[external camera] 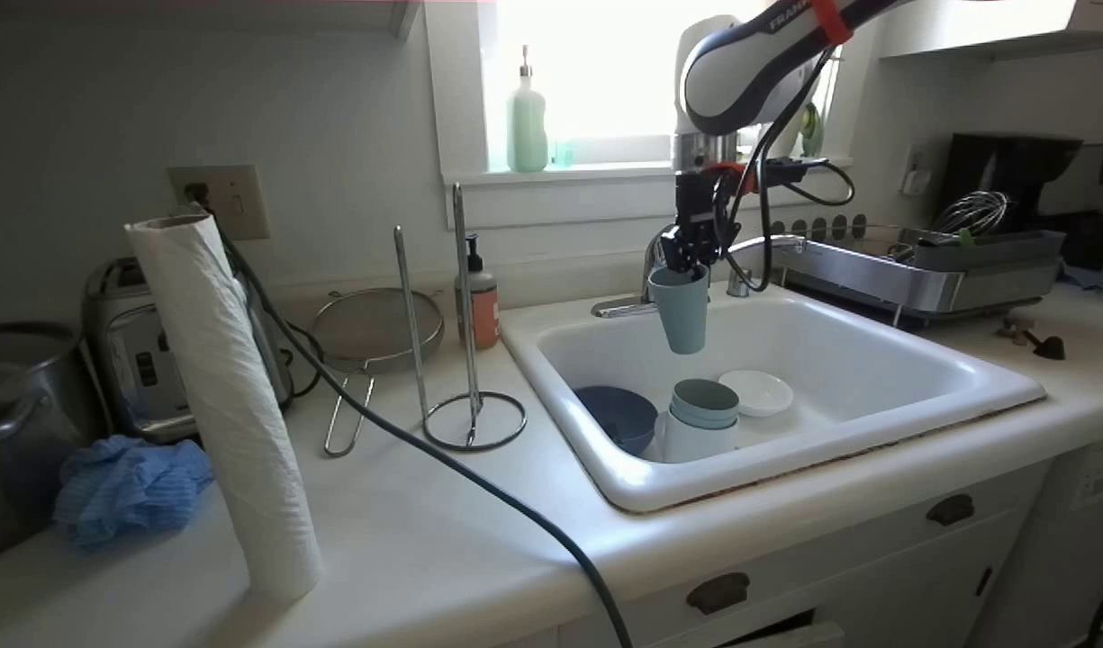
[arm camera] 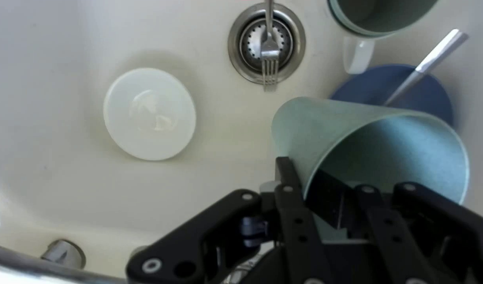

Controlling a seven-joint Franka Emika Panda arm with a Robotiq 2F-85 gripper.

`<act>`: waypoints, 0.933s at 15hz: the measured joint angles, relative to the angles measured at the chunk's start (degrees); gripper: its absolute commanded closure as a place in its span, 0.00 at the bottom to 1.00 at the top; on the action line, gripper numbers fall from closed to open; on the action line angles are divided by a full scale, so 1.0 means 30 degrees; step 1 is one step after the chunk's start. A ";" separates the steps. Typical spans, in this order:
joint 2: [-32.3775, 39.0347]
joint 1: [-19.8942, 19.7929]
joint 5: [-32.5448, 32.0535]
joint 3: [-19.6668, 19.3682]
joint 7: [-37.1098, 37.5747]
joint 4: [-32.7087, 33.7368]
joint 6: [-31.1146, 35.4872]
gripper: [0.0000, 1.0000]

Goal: Stack the blue cup in the already stacked cups

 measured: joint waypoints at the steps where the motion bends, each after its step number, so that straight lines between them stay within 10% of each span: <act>1: -0.0906 -0.0004 0.0281 0.0308 -0.0333 -0.0808 0.0632 0.93; 14: -0.6265 -0.0214 0.5158 0.2272 -0.5137 -0.7143 0.2112 0.93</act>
